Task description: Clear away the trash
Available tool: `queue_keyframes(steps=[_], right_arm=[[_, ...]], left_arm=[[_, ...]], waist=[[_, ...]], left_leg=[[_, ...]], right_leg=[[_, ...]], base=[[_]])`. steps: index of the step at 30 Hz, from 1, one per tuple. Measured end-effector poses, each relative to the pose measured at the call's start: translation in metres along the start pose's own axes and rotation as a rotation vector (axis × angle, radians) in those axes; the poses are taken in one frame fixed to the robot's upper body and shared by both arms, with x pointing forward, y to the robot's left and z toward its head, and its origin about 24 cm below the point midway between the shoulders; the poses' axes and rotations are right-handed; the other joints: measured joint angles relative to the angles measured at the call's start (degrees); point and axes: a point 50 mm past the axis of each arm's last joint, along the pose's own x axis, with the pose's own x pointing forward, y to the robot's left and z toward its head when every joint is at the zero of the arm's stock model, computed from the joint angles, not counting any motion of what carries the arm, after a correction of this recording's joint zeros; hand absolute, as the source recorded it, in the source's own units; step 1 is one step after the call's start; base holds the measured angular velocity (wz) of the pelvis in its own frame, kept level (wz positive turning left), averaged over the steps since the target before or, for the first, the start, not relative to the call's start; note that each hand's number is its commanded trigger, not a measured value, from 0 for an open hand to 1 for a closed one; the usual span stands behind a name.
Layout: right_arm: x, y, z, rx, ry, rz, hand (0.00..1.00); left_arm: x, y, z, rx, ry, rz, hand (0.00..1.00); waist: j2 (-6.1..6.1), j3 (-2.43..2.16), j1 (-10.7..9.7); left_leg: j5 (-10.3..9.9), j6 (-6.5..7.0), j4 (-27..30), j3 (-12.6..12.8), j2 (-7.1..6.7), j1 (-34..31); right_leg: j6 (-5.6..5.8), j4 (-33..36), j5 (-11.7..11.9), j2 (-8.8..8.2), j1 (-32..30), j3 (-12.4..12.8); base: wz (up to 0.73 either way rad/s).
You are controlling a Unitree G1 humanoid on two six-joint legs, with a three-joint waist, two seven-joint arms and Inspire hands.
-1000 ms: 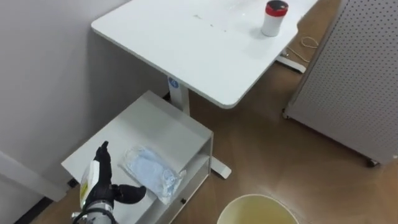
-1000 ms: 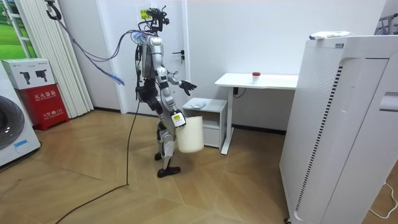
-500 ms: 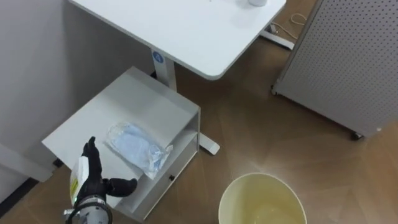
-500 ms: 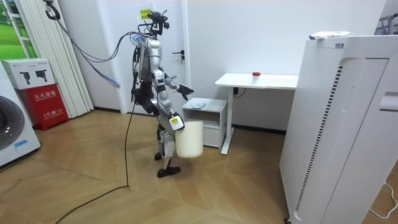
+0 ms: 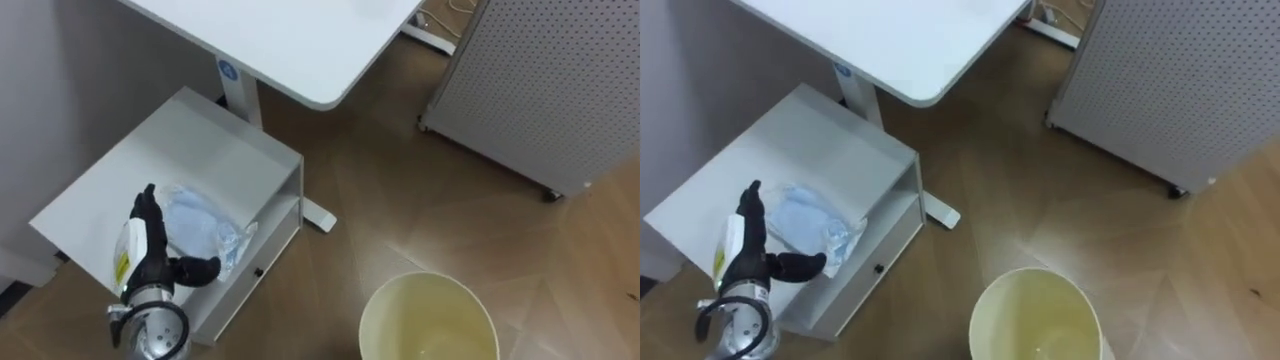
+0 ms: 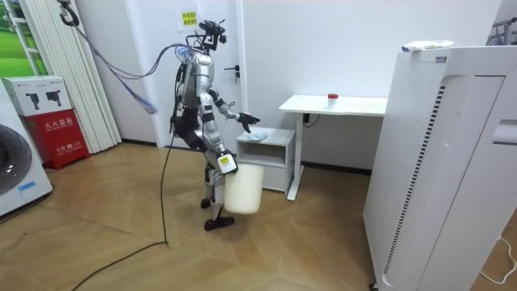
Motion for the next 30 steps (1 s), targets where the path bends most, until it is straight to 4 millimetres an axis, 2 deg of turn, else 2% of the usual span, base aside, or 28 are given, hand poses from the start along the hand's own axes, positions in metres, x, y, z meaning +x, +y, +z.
queue_keyframes(steps=[7,13,16,23,24,25,26,30], right_arm=[[0.000,-0.001,0.001,0.049,0.000,-0.002,1.00],[0.001,0.003,0.008,0.076,-0.027,0.025,1.00],[0.001,0.004,0.007,0.097,-0.022,0.029,1.00],[0.000,0.003,0.003,0.141,0.000,0.010,1.00],[-0.001,0.002,0.000,0.142,0.009,0.007,1.00],[-0.001,0.001,-0.002,0.143,0.015,0.005,1.00],[-0.001,0.001,-0.004,0.143,0.026,0.003,1.00],[-0.002,-0.001,-0.007,0.142,0.043,-0.003,1.00]], left_arm=[[-0.001,-0.002,0.002,0.065,-0.047,-0.026,0.00],[0.001,-0.003,0.006,0.113,-0.080,-0.043,0.00],[0.002,-0.004,0.001,0.164,-0.065,-0.067,0.00],[0.004,0.002,-0.009,0.240,-0.029,-0.086,0.00],[0.005,0.002,-0.007,0.242,-0.036,-0.079,0.20],[0.006,0.003,-0.006,0.245,-0.040,-0.076,0.52],[0.009,0.005,-0.004,0.255,-0.047,-0.071,1.00],[0.016,0.016,-0.005,0.330,-0.058,-0.063,1.00]], waist=[[0.11,0.05,-0.45],[0.05,0.08,-2.14],[-0.13,0.20,-3.14],[-0.40,0.34,-3.73],[-0.40,0.34,-3.74],[-0.40,0.34,-3.73],[-0.40,0.34,-3.75],[-0.39,0.33,-4.19]], left_leg=[[-1.11,-0.69,3.04,0.18,0.74,-2.72],[-1.94,-1.34,6.61,-0.15,0.96,-6.77],[-2.45,-1.57,8.23,-0.34,1.04,-8.01],[-3.36,-2.04,11.40,-0.81,2.89,-12.60],[-3.38,-2.03,11.48,-0.86,3.00,-13.01],[-3.38,-2.03,11.48,-0.92,2.99,-13.19],[-3.38,-2.03,11.47,-0.98,2.97,-13.46],[-3.45,-2.12,11.36,-0.87,2.92,-13.72]], right_leg=[[-1.06,4.20,-1.91,0.16,-3.33,-0.10],[-1.99,8.75,-3.45,0.30,-7.61,-0.36],[-2.26,10.76,-4.24,0.20,-8.97,-0.40],[-2.75,12.15,-4.06,2.01,-13.25,-0.31],[-2.78,12.15,-4.04,2.08,-13.61,-0.34],[-2.78,12.16,-4.04,2.09,-13.75,-0.35],[-2.78,12.16,-4.04,2.09,-14.02,-0.35],[-2.78,12.15,-4.04,2.13,-14.32,-0.31]], base=[[-0.01],[0.03],[0.00],[-0.11],[-0.08],[0.00],[0.00],[0.00]])
